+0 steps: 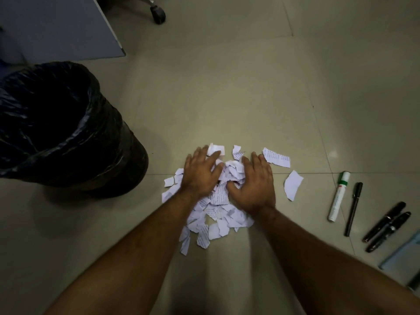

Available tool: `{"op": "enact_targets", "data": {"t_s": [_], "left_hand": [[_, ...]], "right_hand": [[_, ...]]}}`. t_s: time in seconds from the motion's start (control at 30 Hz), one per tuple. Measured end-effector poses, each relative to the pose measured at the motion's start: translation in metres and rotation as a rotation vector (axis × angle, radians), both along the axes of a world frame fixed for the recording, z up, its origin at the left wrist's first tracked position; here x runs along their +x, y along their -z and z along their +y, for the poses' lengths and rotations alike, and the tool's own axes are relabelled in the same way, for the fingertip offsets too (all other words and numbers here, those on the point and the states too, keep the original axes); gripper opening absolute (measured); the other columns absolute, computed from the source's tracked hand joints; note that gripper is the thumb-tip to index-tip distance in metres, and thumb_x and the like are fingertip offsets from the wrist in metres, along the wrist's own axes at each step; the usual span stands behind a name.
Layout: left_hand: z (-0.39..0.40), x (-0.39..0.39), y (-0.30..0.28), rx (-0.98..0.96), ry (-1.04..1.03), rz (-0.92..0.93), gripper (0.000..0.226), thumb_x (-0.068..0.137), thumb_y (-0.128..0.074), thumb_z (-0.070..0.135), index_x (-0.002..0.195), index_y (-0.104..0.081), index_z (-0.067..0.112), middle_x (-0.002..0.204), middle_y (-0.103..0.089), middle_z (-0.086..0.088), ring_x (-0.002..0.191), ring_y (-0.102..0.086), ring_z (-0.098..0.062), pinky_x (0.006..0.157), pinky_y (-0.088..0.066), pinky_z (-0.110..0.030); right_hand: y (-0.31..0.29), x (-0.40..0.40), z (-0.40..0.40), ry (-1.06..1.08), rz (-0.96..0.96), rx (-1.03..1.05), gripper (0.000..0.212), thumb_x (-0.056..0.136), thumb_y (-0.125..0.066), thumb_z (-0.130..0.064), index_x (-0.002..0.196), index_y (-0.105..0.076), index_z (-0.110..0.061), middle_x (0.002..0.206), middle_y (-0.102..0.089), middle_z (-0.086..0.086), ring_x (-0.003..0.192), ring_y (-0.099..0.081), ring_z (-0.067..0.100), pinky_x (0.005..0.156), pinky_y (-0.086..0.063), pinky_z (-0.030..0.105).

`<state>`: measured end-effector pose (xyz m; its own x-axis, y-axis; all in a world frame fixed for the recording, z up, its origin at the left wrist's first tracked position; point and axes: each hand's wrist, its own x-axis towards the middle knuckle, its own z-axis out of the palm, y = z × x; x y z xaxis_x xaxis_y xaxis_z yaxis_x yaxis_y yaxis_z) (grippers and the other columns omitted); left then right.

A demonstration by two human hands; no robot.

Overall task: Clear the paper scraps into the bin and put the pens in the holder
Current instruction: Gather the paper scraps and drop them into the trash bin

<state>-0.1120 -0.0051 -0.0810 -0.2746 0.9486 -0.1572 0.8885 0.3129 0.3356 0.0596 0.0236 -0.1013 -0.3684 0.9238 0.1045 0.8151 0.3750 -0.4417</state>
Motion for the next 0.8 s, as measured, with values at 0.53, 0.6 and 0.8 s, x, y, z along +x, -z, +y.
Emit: {"op": "enact_targets", "data": {"t_s": [0.53,0.6,0.8], "left_hand": [[-0.06,0.027,-0.014,-0.068,-0.488,0.007,0.059,0.096,-0.036,0.057,0.144,-0.041,0.023,0.151,-0.039,-0.012,0.137,-0.037,-0.034,0.109,-0.035,-0.051],[-0.053,0.027,-0.019,0.042,-0.47,0.022,0.055,0.097,-0.04,0.051,0.142,-0.043,0.021,0.148,-0.043,-0.013,0.132,-0.043,-0.034,0.106,-0.039,-0.048],[0.007,-0.004,-0.029,-0.136,-0.084,-0.037,0.062,0.093,-0.041,0.057,0.149,-0.033,0.032,0.155,-0.034,-0.007,0.14,-0.035,-0.032,0.11,-0.036,-0.047]], "right_hand": [[-0.018,0.002,0.002,-0.05,-0.038,-0.186,0.091,0.079,-0.023,-0.066,0.149,-0.041,-0.011,0.155,-0.035,0.023,0.145,-0.027,0.043,0.12,-0.02,0.05],[-0.014,-0.009,-0.009,-0.191,0.066,-0.203,0.086,0.083,-0.028,-0.063,0.149,-0.039,-0.01,0.151,-0.042,0.019,0.142,-0.035,0.039,0.119,-0.026,0.049],[-0.012,-0.014,-0.013,-0.163,0.16,-0.174,0.091,0.076,-0.043,-0.061,0.15,-0.039,-0.008,0.149,-0.048,0.015,0.139,-0.042,0.036,0.117,-0.03,0.048]]}}
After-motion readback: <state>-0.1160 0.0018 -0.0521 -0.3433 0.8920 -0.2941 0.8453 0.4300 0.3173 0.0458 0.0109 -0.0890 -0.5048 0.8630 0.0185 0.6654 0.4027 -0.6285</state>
